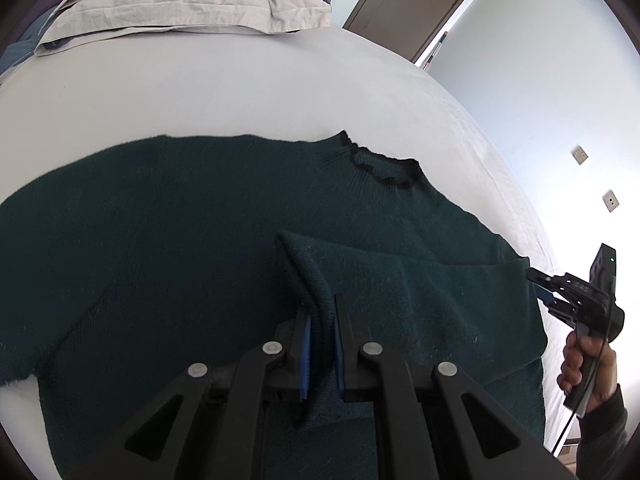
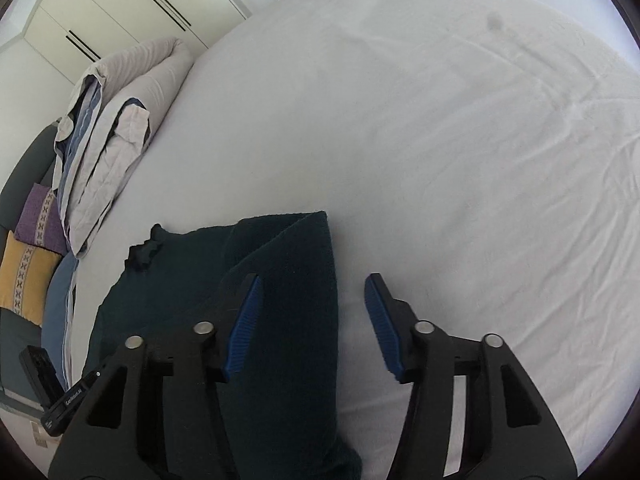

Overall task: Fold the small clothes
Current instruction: 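Fold the sleeve across the sweater body with the right gripper while the left gripper pinches the body, then lower the sleeve onto the body and open the right gripper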

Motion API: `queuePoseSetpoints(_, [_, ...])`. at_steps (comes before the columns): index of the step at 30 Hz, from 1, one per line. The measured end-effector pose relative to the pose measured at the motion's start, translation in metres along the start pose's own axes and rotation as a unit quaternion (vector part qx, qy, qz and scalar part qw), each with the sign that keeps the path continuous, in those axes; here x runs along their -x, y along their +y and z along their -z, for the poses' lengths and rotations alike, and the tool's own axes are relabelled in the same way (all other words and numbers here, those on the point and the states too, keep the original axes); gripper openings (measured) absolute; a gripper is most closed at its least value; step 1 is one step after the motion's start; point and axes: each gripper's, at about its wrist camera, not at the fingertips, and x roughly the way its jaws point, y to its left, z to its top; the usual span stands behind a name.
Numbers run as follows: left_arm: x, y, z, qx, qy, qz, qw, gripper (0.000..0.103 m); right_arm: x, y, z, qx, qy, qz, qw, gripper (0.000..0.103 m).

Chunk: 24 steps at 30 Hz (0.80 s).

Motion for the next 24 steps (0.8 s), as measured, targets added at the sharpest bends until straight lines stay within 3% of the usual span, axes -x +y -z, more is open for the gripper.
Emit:
queuePoseSetpoints(1, [0.001,0.001,0.002,0.002,-0.002,0.002,1.0,0.01,-0.004,-0.001,-0.003,0.005,0.003,0.009,1.0,0.013])
queuePoseSetpoints(2, [0.002,0.002,0.004,0.003,-0.004,0.002,1.0,0.01,-0.007,-0.003,-0.006,0.007,0.006,0.013,1.0,0.008])
queuePoseSetpoints(9, [0.003,-0.006,0.009,-0.016,-0.015,-0.007,0.9997,0.009,-0.018,0.012,-0.016,0.056,0.005,0.07,0.996,0.005])
queuePoseSetpoints(13, [-0.007,-0.001,0.007,-0.007,-0.01,-0.002,0.9999,0.009,-0.02,0.011,-0.015,0.046,-0.001,0.061,0.997,0.005])
queuePoseSetpoints(18, [-0.009,-0.003,0.007,-0.017,-0.013,-0.004,0.9998,0.011,0.016,-0.001,0.003,0.001,0.001,0.012,1.0,0.014])
queuePoseSetpoints(20, [-0.009,-0.002,0.008,-0.016,-0.014,-0.005,0.9998,0.011,0.034,0.001,0.023,0.01,0.001,0.001,1.0,0.037])
queuePoseSetpoints(22, [-0.009,-0.003,0.009,-0.014,-0.015,-0.005,0.9998,0.011,0.047,0.007,0.046,0.036,-0.003,0.013,0.999,0.045])
queuePoseSetpoints(24, [-0.009,-0.003,0.009,-0.013,-0.014,-0.005,0.9998,0.011,0.046,0.011,0.061,0.055,0.012,0.027,0.998,0.045])
